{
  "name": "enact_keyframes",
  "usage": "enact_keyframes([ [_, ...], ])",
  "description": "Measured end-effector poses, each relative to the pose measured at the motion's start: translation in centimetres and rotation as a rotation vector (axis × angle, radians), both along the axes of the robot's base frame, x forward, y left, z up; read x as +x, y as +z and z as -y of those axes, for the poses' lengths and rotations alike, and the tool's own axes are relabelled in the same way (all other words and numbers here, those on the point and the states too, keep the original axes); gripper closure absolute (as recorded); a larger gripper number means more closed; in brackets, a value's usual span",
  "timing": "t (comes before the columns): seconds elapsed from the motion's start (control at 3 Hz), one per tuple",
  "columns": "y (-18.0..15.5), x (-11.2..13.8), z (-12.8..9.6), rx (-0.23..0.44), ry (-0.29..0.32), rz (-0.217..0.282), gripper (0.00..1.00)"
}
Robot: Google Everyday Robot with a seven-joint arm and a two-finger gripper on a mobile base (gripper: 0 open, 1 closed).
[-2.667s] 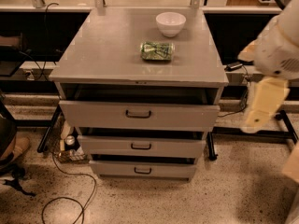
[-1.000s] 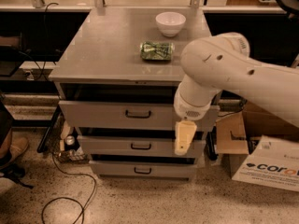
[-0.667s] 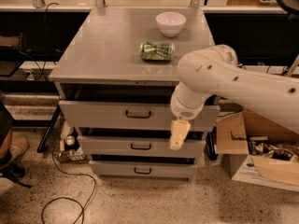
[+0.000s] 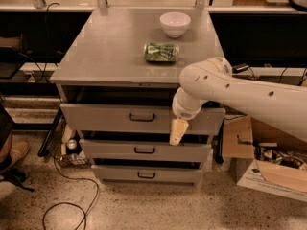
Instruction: Open top drawer
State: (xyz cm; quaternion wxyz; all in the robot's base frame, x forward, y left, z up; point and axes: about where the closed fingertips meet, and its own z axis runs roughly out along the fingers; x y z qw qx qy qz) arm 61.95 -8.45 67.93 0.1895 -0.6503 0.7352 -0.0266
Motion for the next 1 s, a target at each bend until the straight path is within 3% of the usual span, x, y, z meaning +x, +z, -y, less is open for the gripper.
enact_keyframes([
  [0.33, -2.2, 1.9, -0.1, 0.028, -0.016, -0.006, 0.18],
  [0.67, -4.5, 1.4, 0.2, 0.057, -0.045, -0.040, 0.42],
  [1.0, -3.7, 1.4, 0.2, 0.057, -0.045, -0.040, 0.65],
])
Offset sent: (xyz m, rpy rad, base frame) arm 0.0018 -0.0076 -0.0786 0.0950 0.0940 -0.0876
